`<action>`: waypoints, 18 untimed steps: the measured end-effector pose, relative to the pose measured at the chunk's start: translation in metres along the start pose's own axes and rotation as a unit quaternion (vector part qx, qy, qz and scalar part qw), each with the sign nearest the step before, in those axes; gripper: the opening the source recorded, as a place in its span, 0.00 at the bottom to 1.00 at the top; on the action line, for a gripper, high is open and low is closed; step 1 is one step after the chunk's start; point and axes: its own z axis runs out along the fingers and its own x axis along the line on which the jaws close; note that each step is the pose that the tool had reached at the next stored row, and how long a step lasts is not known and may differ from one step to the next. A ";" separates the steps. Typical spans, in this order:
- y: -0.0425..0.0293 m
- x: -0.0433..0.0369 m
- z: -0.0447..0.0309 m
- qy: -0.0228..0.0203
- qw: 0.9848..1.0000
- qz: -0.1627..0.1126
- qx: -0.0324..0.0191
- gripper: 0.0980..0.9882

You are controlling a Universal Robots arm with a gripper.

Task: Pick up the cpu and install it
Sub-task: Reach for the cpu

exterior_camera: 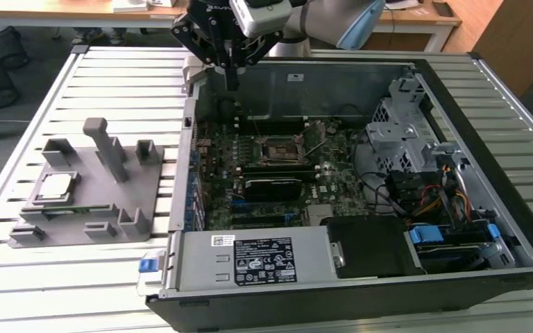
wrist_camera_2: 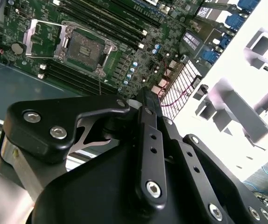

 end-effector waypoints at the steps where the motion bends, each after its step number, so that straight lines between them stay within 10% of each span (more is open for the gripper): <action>1: 0.0000 0.0002 0.0000 0.000 1.000 0.000 0.000 0.01; 18: -0.0004 0.0047 0.0001 0.000 1.000 0.000 0.000 0.01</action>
